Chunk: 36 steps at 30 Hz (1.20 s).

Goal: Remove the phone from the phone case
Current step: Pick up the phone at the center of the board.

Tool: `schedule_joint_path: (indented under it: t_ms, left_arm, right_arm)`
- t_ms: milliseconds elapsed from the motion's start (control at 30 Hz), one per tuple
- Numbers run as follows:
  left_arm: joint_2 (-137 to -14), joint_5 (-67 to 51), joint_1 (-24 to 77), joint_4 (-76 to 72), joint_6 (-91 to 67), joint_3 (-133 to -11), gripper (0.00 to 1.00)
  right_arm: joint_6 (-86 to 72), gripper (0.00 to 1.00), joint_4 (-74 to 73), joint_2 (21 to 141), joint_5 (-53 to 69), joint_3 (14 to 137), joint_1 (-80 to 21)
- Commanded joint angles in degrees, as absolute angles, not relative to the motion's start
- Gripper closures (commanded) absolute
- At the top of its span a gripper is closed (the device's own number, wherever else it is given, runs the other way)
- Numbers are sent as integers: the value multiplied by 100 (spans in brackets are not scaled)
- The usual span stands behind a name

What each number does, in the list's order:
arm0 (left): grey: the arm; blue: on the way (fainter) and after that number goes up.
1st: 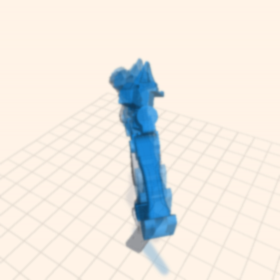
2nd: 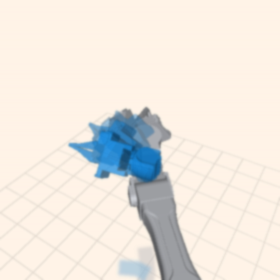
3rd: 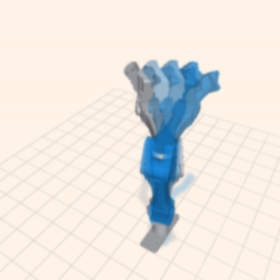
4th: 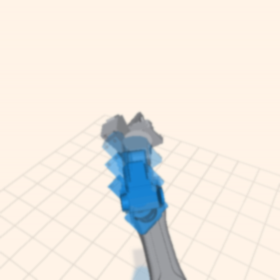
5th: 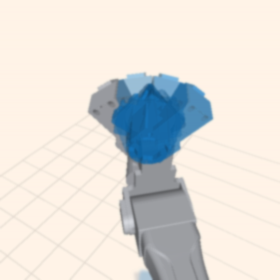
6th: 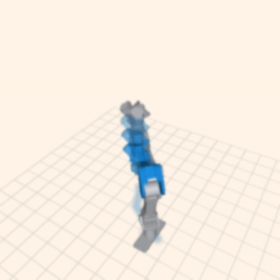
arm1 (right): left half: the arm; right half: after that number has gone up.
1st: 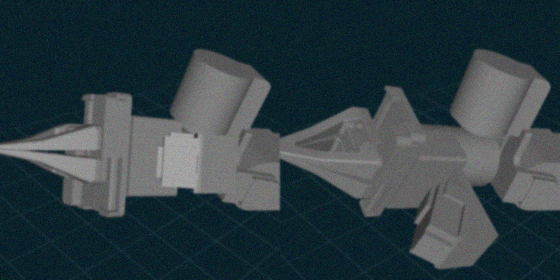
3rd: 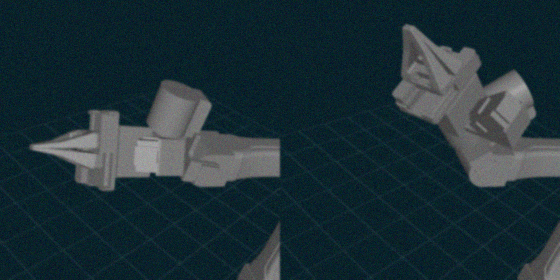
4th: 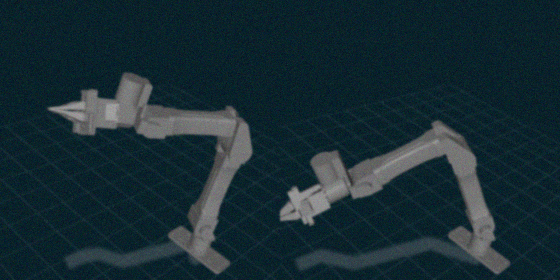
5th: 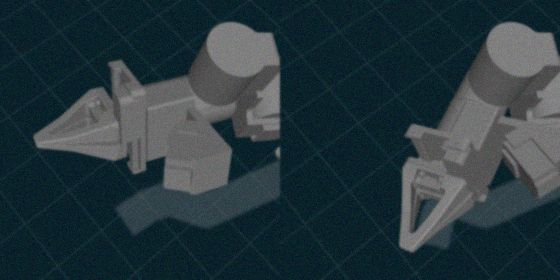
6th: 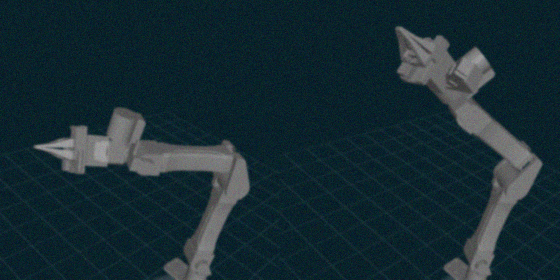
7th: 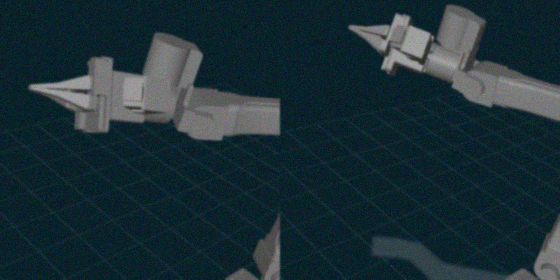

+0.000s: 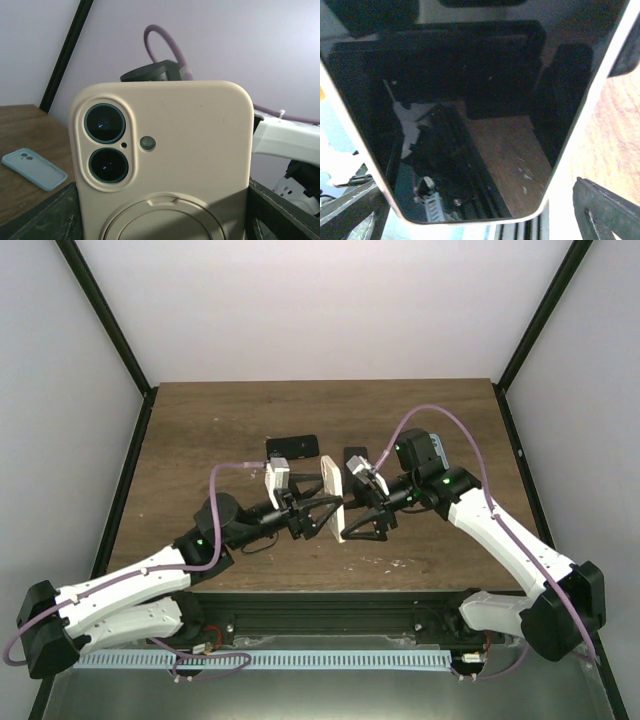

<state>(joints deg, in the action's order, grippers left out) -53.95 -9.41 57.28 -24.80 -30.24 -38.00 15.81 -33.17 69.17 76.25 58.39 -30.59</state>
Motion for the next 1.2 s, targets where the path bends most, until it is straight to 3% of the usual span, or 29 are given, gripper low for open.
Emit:
schedule_joint_path:
  t_ms: [0, 367, 467, 533, 567, 667, 800, 1000, 1167]
  left_arm:
    - [-5464, -1062, 5752, -3546, -3108, -3806, 49]
    - [-5822, -1042, 5748, -3972, -3189, -3768, 50]
    - [-5821, -967, 5748, -3929, -3136, -3708, 48]
    - [-5778, -841, 5748, -3822, -3096, -3653, 39]
    - [-5731, -720, 5748, -3686, -3082, -3643, 33]
    - [-5411, -246, 5748, -3014, -3038, -3602, 11]
    - [-4988, 135, 5790, -2087, -3123, -3731, 0]
    - [-5366, 1057, 5932, -309, -3405, -4543, 0]
    - [-6113, 1179, 5944, -135, -3575, -5001, 12]
  right_arm:
    - [1710, 0, -3415, 6867, 8381, 5994, -3102]
    - [1011, 0, -2849, 6914, 8400, 5897, -3123]
    - [825, 13, -2640, 6809, 8258, 5842, -3120]
    - [758, 31, -2574, 6754, 8045, 5799, -3120]
    - [721, 35, -2564, 6738, 7900, 5781, -3116]
    - [770, 39, -2592, 6643, 7337, 5737, -3111]
    - [842, 39, -2629, 6514, 5938, 5704, -3111]
    - [1025, 41, -2684, 6402, 4476, 5661, -3120]
    - [1118, 42, -2948, 6498, 3785, 5742, -3129]
